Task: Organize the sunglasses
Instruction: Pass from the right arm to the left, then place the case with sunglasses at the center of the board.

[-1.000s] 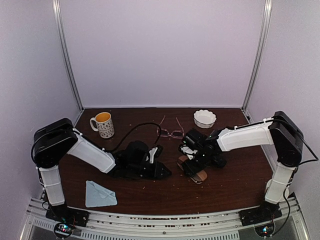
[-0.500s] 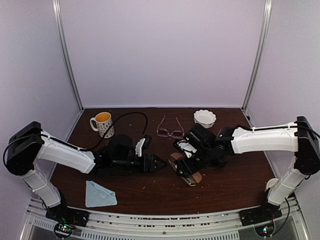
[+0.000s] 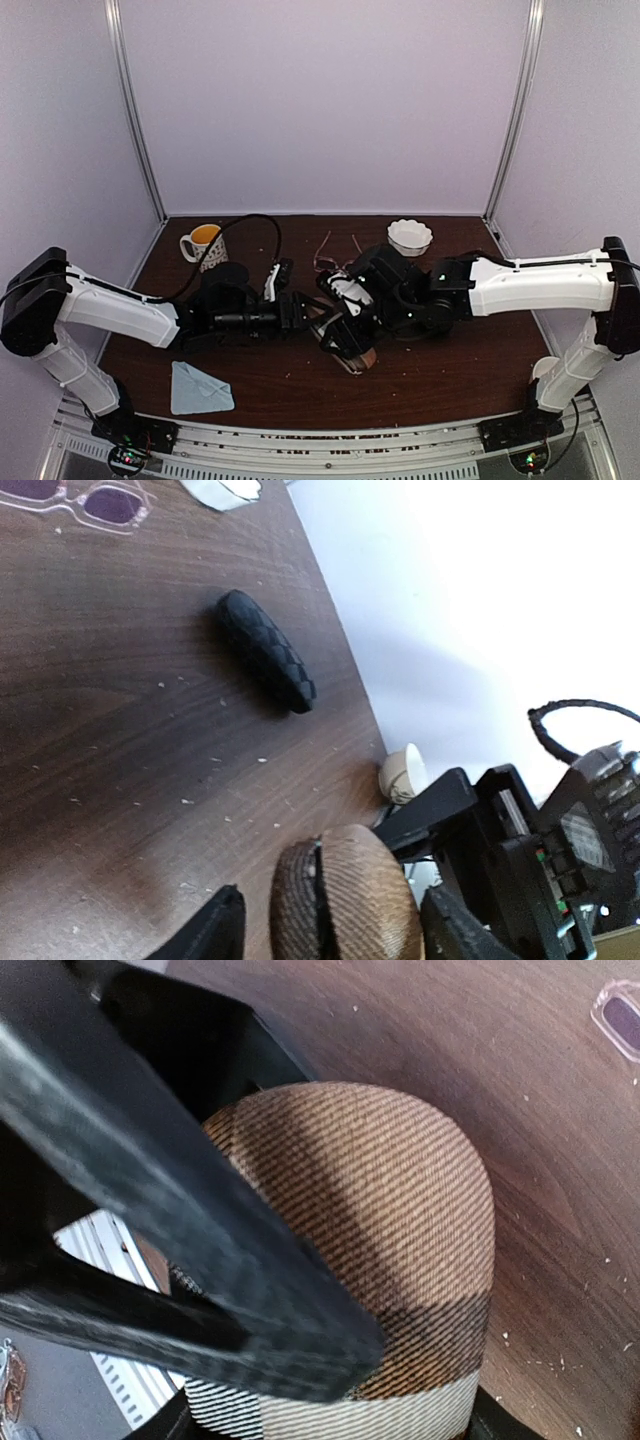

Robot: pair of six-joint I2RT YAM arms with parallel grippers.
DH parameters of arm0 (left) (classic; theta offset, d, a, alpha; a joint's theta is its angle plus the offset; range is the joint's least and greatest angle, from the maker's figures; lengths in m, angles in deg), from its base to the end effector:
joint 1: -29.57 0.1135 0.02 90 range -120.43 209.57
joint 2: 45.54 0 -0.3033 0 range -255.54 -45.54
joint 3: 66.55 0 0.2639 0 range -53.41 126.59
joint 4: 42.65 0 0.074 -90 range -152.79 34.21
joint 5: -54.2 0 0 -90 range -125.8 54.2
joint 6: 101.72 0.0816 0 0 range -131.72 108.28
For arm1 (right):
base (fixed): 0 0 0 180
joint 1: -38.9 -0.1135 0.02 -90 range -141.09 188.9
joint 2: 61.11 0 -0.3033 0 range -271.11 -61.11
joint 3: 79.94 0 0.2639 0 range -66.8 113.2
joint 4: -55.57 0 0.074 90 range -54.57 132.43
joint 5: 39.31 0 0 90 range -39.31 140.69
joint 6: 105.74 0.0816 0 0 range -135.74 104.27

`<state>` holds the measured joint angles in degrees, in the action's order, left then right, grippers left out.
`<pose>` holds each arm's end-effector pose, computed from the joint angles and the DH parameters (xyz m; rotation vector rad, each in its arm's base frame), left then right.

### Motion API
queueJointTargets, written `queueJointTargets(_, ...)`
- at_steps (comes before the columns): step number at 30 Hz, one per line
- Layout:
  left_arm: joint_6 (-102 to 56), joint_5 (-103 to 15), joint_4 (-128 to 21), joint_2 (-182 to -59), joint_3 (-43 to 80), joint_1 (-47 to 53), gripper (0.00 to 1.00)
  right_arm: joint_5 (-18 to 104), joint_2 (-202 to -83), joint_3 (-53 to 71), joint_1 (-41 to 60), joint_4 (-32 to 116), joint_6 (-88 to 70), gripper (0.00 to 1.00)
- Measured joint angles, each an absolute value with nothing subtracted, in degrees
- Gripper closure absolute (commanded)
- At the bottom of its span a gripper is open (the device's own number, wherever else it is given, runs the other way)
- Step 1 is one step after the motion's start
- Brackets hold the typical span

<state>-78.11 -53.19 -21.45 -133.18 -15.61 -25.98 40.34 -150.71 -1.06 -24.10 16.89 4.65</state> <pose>0.1866 -0.3152 0.2182 0.0473 2.2317 -1.6388 0.1584 0.3431 0.2506 -1.0292 2.3986 0.8183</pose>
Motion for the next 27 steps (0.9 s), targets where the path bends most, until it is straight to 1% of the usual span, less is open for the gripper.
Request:
queueJointTargets(2, -79.25, -54.02, -20.33, -133.18, -15.61, -25.98, 0.48, 41.44, -150.60, -0.34, -24.86, 16.91, 5.04, 0.52)
queueJointTargets(4, -80.41, -54.85, -19.24, -133.18, -15.61, -25.98, 0.59, 42.64, -150.60, 0.36, -25.45, 16.89, 5.26, 0.52)
queueJointTargets(6, -81.41, -55.70, -17.71, -133.18, -15.59, -25.94, 0.80, 44.58, -150.60, 0.99, -26.04, 16.67, 5.43, 0.51)
queueJointTargets(7, -82.01, -55.94, -17.47, -133.18, -15.59, -25.76, 0.90, 45.35, -150.60, 1.26, -26.22, 16.39, 5.61, 0.49)
queueJointTargets(8, -82.18, -56.47, -17.23, -133.18, -15.61, -25.50, 0.96, 46.25, -150.60, 1.45, -26.41, 16.21, 5.91, 0.44)
queueJointTargets(9, -82.22, -56.79, -16.79, -133.18, -15.63, -25.26, 1.00, 46.90, -150.56, 1.65, -26.50, 16.13, 6.15, 0.38)
queueJointTargets(11, -82.14, -57.28, -17.10, -132.85, -15.66, -24.80, 1.00, 47.36, -150.52, 1.74, -26.61, 16.24, 6.72, 0.22)
queueJointTargets(12, -81.94, -57.45, -17.62, -132.46, -15.66, -24.61, 1.00, 47.56, -150.45, 1.74, -26.74, 16.54, 7.01, 0.16)
queueJointTargets(14, -81.87, -57.23, -20.09, -130.97, -15.98, -24.04, 1.00, 49.15, -150.34, 1.74, -26.98, 17.24, 7.55, 0.06)
queueJointTargets(15, -81.70, -57.19, -21.56, -129.99, -16.55, -23.58, 1.00, 49.72, -150.19, 1.65, -27.11, 17.61, 8.21, 0.02)
queueJointTargets(16, -81.24, -57.21, -23.68, -128.57, -17.47, -22.64, 1.00, 50.09, -149.80, 1.39, -27.22, 18.12, 8.45, 0.00)
queueJointTargets(20, -77.07, -55.94, -35.39, -122.62, -19.46, -16.15, 0.99, 52.34, -145.34, -2.66, -27.27, 19.67, 9.65, 0.00)
queueJointTargets(25, -66.92, -48.20, -54.28, -113.95, -18.54, -5.96, 0.97, 54.51, -139.79, -8.03, -27.25, 20.89, 11.29, 0.00)
queueJointTargets(27, -63.10, -46.46, -59.35, -112.83, -17.73, -1.79, 0.96, 55.25, -138.47, -10.04, -27.20, 21.39, 11.88, 0.00)
